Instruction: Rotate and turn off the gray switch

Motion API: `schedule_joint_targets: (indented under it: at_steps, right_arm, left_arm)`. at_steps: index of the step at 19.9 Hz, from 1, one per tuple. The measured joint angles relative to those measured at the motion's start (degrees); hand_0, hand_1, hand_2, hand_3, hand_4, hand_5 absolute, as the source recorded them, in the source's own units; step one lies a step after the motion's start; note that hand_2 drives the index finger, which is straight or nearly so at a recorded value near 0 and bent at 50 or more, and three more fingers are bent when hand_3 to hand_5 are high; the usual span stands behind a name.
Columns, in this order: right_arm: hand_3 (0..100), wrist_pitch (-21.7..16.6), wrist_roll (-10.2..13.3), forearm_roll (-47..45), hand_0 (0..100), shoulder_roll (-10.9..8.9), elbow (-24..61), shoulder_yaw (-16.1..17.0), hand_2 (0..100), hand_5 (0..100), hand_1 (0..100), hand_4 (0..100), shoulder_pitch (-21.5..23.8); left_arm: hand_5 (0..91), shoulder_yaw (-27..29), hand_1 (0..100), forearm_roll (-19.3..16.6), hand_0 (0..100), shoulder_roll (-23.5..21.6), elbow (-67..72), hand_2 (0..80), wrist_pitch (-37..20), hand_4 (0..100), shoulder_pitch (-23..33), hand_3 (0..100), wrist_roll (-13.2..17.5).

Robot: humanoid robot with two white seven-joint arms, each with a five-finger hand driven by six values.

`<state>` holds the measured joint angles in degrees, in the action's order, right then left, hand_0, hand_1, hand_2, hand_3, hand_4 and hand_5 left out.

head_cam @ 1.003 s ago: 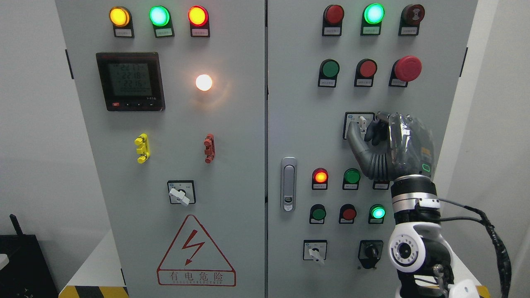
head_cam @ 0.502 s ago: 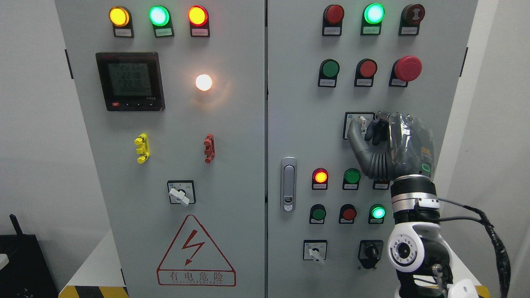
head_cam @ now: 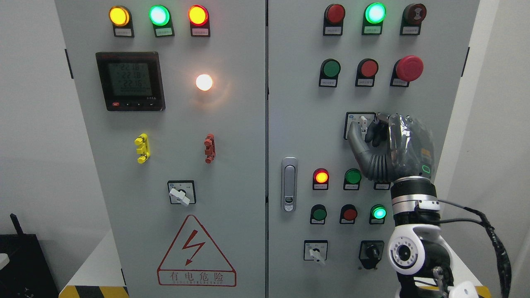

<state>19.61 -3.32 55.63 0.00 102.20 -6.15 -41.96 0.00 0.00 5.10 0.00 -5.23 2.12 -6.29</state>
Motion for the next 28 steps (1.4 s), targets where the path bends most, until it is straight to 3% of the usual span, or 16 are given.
schedule_joint_targets:
  at_steps: [8, 12, 16, 20, 24, 27, 28]
  right_arm:
    - [90, -0.7, 0.2, 0.3, 56, 0.0, 1.5, 0.3, 76, 93, 37, 80, 0.5]
    - [87, -2.3, 0.6, 0.6, 50, 0.0, 2.8, 0.8, 72, 92, 39, 78, 1.5]
    - [84, -4.8, 1.5, 0.9, 48, -0.23, 4.9, 2.0, 65, 83, 39, 73, 3.4]
    - [76, -9.3, 5.2, 1.0, 47, -0.24, 7.3, 3.3, 50, 69, 40, 66, 6.0]
    - [63, -13.9, 6.9, 0.9, 47, -0.17, 9.9, 4.1, 41, 52, 39, 53, 8.6]
    - [42, -16.8, 7.5, 0.3, 50, -0.13, 11.7, 4.6, 27, 28, 31, 32, 11.0]
    - [29, -17.9, 7.6, -0.1, 51, -0.12, 12.2, 4.7, 18, 13, 25, 18, 11.7]
  left_arm:
    - [0.0, 0.0, 39, 0.0, 12, 0.0, 0.0, 0.0, 0.0, 0, 0.0, 0, 0.0]
    - [0.0, 0.0, 39, 0.0, 12, 0.0, 0.0, 0.0, 0.0, 0, 0.0, 0, 0.0]
    - [0.0, 0.0, 39, 0.0, 12, 0.0, 0.0, 0.0, 0.0, 0, 0.0, 0, 0.0]
    - [0.0, 0.0, 39, 0.0, 12, 0.0, 0.0, 0.0, 0.0, 0, 0.0, 0, 0.0]
    - [0.0, 0.0, 39, 0.0, 12, 0.0, 0.0, 0.0, 0.0, 0, 0.0, 0, 0.0]
    - [0.0, 0.0, 39, 0.0, 12, 0.0, 0.0, 0.0, 0.0, 0, 0.0, 0, 0.0]
    - [0.0, 0.0, 39, 0.0, 12, 0.0, 0.0, 0.0, 0.0, 0, 0.0, 0, 0.0]
